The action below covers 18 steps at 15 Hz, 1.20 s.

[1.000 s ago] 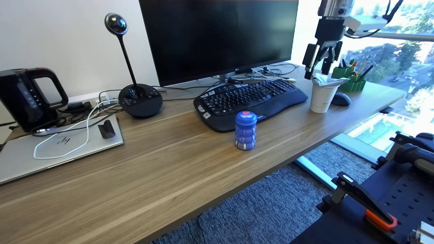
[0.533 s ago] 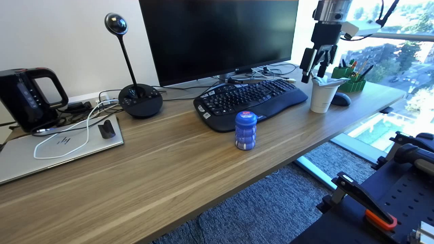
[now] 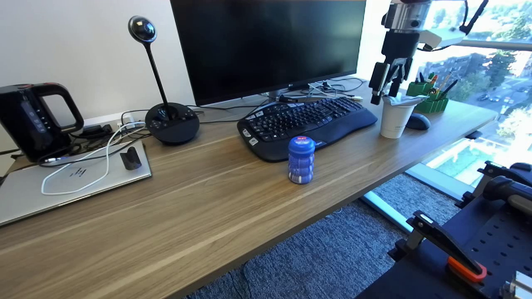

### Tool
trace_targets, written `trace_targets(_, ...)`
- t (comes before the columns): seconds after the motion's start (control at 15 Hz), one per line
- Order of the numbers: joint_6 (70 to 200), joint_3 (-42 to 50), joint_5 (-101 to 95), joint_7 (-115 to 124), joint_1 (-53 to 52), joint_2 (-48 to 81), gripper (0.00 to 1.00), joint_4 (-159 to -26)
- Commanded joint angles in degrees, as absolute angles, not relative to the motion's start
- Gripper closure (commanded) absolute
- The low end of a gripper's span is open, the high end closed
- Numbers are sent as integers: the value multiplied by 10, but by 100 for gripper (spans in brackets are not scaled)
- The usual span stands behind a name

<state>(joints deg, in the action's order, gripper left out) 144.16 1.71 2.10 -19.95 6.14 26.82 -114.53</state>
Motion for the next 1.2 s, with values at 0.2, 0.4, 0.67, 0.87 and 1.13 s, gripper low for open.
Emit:
trace_targets(0.2, 1465, 14, -23, -202, 70, 276, 0, -1145)
trace_targets(0.4, 1464, 14, -31, -201, 71, 278, 0, -1144)
trace_targets(0.67, 1463, 15, -38, -201, 71, 282, 0, -1143)
trace_targets(0.87, 1464, 13, -39, -203, 73, 283, 0, -1144)
trace_targets(1.13, 1462, 14, -42, -202, 72, 289, 0, -1143)
